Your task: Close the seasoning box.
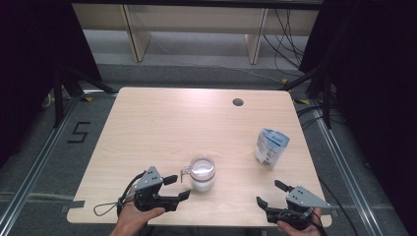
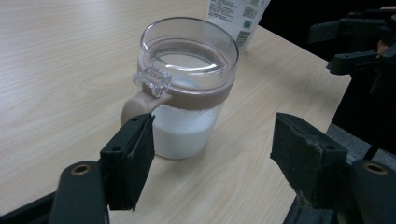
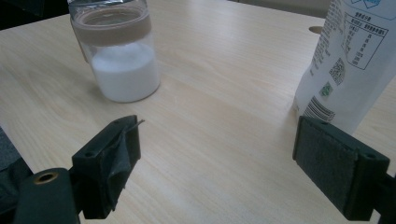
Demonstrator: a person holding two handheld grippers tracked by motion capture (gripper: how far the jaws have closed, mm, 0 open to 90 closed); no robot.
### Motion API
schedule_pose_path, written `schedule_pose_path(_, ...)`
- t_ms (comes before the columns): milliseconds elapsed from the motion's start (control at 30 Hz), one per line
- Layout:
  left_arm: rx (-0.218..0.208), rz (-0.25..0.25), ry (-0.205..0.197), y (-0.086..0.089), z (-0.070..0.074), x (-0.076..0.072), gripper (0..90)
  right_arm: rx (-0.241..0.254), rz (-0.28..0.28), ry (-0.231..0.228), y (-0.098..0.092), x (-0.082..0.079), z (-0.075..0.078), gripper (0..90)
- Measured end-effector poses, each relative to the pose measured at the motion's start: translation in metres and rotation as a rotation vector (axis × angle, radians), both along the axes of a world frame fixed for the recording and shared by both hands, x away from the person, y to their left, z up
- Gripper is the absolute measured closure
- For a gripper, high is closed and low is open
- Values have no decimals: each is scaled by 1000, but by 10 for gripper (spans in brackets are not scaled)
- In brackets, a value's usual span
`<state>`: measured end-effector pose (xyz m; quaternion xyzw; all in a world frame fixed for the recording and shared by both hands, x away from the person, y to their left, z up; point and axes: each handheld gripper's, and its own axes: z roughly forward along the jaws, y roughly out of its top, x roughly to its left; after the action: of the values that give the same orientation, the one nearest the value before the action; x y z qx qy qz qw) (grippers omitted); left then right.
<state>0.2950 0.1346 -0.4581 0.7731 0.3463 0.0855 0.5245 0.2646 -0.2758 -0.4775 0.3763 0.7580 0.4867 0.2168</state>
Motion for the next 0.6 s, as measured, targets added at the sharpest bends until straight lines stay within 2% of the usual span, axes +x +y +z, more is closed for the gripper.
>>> schedule_pose_path(33,5,9,4,1,-1,-1,286,14,8,3,1,0,-1,158)
schedule_pose_path(100,20,15,-6,2,-3,-3,283,8,11,7,0,0,0,158)
schedule_pose_path(133,24,15,-9,3,-4,-3,278,-2,3,-32,-1,0,-1,158)
schedule_pose_path(167,22,11,-11,4,-5,-4,278,-2,3,-32,-1,0,-1,158)
schedule_pose_path(233,27,16,-13,5,-8,-6,270,7,5,0,0,-2,-1,158)
schedule_pose_path(300,46,23,-9,7,-9,-7,267,1,4,6,0,-2,-1,158)
schedule_pose_path(433,44,31,3,9,-14,-11,242,2,6,31,2,-5,-1,158)
schedule_pose_path(467,45,36,7,9,-14,-12,242,2,6,31,2,-5,-1,158)
schedule_pose_path(500,55,28,1,10,-15,-13,237,-22,32,-1,0,-3,-2,157)
schedule_pose_path(533,65,21,-5,10,-16,-14,234,-19,31,19,1,-4,-2,156)
schedule_pose_path(600,63,19,-1,10,-19,-16,226,-10,28,20,2,-6,-3,156)
